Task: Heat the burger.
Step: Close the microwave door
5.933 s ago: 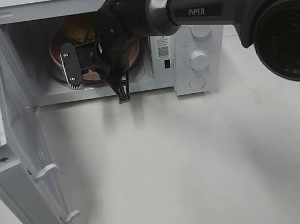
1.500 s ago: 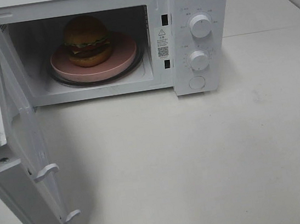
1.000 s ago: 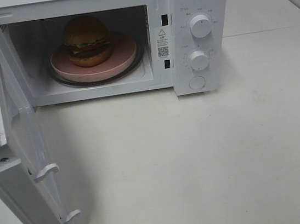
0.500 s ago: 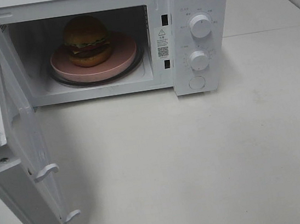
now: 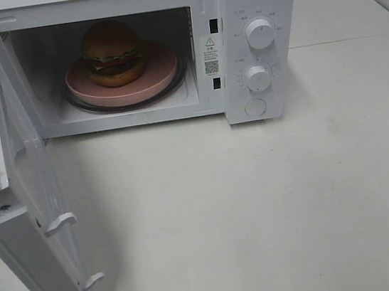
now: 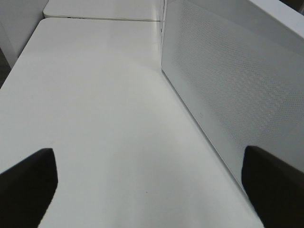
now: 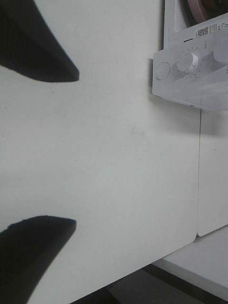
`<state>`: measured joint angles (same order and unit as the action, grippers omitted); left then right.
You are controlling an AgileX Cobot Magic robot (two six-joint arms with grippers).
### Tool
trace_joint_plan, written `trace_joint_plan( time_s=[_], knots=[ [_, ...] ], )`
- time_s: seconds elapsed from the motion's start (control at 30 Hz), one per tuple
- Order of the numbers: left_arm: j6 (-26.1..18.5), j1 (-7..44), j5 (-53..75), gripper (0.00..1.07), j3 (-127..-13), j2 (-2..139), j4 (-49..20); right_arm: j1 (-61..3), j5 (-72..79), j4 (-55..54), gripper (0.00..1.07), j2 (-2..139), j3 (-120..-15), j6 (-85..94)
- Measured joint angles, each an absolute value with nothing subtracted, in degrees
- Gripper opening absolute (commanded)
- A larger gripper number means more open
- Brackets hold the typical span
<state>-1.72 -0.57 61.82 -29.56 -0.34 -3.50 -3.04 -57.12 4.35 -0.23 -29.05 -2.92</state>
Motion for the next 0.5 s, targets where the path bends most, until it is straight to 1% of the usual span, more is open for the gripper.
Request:
trace_joint_plan(
  time_s=[0.5],
  knots=[
    [-1.7, -0.6, 61.8, 0.98, -29.6, -0.3, -3.5, -3.0, -57.1, 4.3, 0.76, -0.2, -29.0, -2.9]
  ],
)
